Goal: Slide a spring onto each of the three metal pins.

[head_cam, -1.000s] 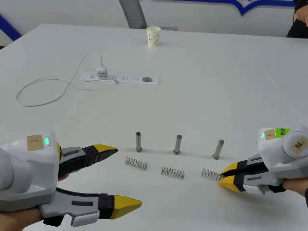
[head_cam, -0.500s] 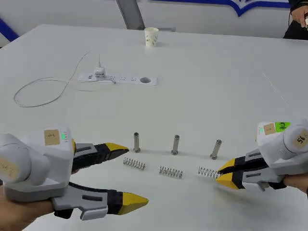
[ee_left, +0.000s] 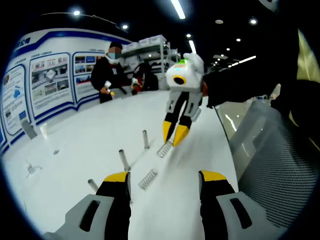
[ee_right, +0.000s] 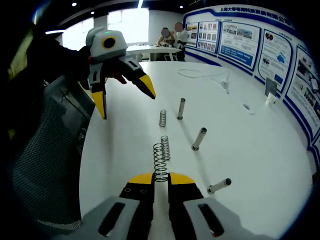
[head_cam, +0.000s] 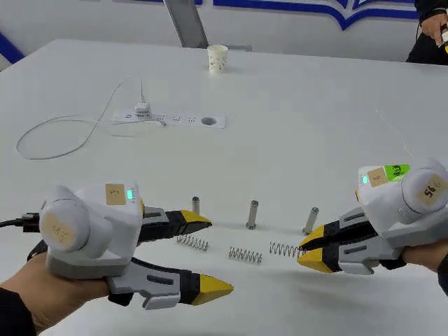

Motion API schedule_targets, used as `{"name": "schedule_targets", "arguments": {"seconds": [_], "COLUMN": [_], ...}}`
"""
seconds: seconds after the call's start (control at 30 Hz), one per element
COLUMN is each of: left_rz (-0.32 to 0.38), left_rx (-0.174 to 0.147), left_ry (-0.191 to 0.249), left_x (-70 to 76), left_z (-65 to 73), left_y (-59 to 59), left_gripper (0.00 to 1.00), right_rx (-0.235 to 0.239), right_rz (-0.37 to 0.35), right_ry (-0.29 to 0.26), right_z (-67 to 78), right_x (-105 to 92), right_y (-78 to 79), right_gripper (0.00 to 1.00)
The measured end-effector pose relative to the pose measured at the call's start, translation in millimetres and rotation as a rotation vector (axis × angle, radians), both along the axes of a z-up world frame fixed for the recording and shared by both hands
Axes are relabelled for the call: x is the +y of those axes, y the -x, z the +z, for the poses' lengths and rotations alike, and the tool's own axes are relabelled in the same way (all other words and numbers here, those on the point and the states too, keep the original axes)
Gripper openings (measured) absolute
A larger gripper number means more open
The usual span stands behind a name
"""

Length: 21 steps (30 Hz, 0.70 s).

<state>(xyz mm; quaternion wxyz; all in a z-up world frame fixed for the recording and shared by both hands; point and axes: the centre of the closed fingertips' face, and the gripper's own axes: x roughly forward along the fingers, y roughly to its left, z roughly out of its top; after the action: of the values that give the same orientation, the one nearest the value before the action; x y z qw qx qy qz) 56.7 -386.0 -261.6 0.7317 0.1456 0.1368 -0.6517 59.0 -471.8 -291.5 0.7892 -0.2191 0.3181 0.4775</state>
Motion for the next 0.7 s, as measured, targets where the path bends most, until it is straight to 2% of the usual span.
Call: {"name": "schedule_targets", "arguments": {"seconds": [0.33, 0.7], "left_rz": [-0.019, -0.055], "left_rx": [0.006, -0.001], "left_ry": [0.016, 0.02], "left_x": [-8.3, -15.8], "left_z": [1.4, 1.8], "left_y": [-0.3, 8.7], "left_gripper": [0.46, 0.39], "right_rx": [-0.015, -0.031], "right_rz": [0.074, 0.152], "right_ry": [-0.006, 0.004], "right_z": [13.9, 23.9], "right_x": [22.7, 46.8], "right_y": [6.9, 13.1], "right_gripper": [0.11, 0.11]}}
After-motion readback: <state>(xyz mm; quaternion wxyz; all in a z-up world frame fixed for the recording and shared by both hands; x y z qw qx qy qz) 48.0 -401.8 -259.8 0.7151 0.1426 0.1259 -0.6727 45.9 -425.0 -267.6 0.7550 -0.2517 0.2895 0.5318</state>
